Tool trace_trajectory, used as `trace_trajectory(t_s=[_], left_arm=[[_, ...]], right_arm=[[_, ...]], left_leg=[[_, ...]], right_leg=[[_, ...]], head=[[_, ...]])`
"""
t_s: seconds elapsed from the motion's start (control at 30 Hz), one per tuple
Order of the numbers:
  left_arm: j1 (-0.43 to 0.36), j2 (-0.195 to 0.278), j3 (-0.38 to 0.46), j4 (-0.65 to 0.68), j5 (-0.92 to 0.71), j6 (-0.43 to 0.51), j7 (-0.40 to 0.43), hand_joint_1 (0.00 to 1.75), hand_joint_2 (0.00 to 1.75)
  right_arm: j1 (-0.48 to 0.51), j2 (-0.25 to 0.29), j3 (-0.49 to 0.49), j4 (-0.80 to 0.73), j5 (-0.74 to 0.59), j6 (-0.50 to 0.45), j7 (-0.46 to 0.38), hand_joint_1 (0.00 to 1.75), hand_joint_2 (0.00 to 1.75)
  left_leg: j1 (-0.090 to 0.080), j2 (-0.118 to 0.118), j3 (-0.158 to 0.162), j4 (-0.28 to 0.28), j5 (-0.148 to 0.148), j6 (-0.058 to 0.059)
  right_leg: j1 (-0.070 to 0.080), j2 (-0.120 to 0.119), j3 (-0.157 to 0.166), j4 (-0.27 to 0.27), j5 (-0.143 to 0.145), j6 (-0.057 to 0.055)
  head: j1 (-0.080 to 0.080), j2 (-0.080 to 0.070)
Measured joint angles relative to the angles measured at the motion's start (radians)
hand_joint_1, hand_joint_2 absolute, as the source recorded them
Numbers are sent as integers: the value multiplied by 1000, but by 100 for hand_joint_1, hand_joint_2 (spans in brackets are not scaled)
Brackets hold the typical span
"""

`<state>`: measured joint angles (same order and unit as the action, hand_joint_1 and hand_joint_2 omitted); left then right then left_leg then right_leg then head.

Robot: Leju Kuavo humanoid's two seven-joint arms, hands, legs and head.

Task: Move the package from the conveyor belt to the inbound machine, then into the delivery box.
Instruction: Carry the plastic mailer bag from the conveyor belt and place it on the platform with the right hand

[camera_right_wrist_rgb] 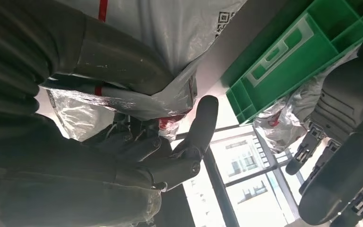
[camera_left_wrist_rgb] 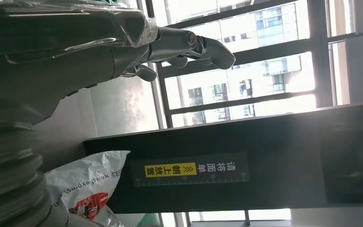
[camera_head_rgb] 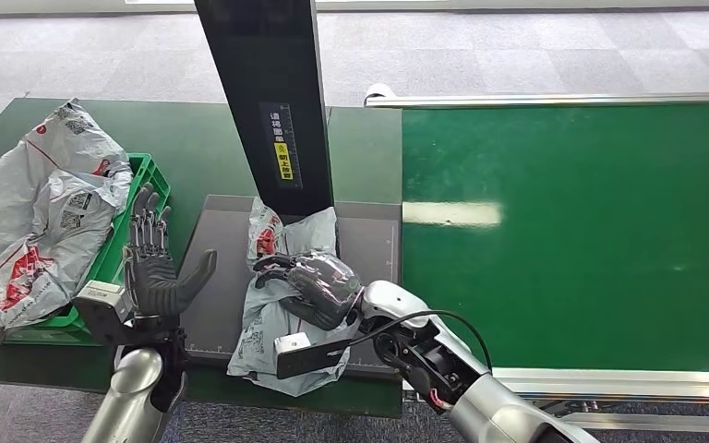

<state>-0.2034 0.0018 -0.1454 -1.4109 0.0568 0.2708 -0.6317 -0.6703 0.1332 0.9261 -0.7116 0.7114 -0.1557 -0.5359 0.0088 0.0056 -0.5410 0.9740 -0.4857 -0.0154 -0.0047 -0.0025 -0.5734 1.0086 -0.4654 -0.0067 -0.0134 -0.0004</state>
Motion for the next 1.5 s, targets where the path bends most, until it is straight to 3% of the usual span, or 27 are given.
trace_trajectory(t_s=[0.03,0.2,0.33,0.37,0.6,1.07,1.13,1.27,1.4,1.5], left_arm=[[-1,0,0,3,0,-2,0,0,175],[-4,0,-2,16,0,-8,0,0,175],[-5,0,-2,19,0,-9,0,0,175],[-6,0,-2,21,0,-9,0,0,175],[-7,-2,-15,30,-6,-11,13,0,175],[-7,0,-38,46,-54,-66,30,0,175],[-9,3,-52,52,-92,-86,39,0,175],[-19,16,-99,68,-231,-125,72,0,175],[-26,35,-157,92,-399,-141,135,0,175],[-27,43,-186,108,-433,-141,148,0,175]], right_arm=[[0,1,2,8,-1,-12,5,99,175],[0,1,4,37,-11,-44,18,99,175],[0,1,5,49,-16,-48,21,3,175],[0,1,4,51,-18,-52,23,0,175],[0,-17,-28,55,-86,-84,26,0,175],[54,-63,-167,-25,-254,-88,-50,0,175],[66,-69,-197,-48,-327,-53,-72,0,175],[107,-80,-283,-113,-523,106,-102,0,175],[142,-97,-338,-160,-567,160,-113,0,175],[156,-105,-358,-179,-573,167,-116,0,175]], left_leg=[[0,0,0,0,0,0],[0,0,0,0,0,0],[0,0,0,0,0,0],[0,0,0,0,0,0],[0,0,1,0,0,0],[0,0,0,1,0,0],[0,0,0,1,0,0],[0,0,0,1,0,0],[0,1,0,1,0,0],[0,0,0,1,0,0]], right_leg=[[0,0,0,0,0,0],[0,0,0,0,0,0],[0,0,0,0,0,0],[0,0,0,0,0,0],[0,0,0,0,0,0],[0,0,0,0,0,0],[0,0,0,0,0,0],[-1,0,0,0,0,0],[-1,0,0,0,0,0],[-1,0,0,0,0,0]], head=[[0,0],[0,0],[0,0],[0,0],[0,0],[0,0],[0,0],[0,0],[0,0],[0,0]])
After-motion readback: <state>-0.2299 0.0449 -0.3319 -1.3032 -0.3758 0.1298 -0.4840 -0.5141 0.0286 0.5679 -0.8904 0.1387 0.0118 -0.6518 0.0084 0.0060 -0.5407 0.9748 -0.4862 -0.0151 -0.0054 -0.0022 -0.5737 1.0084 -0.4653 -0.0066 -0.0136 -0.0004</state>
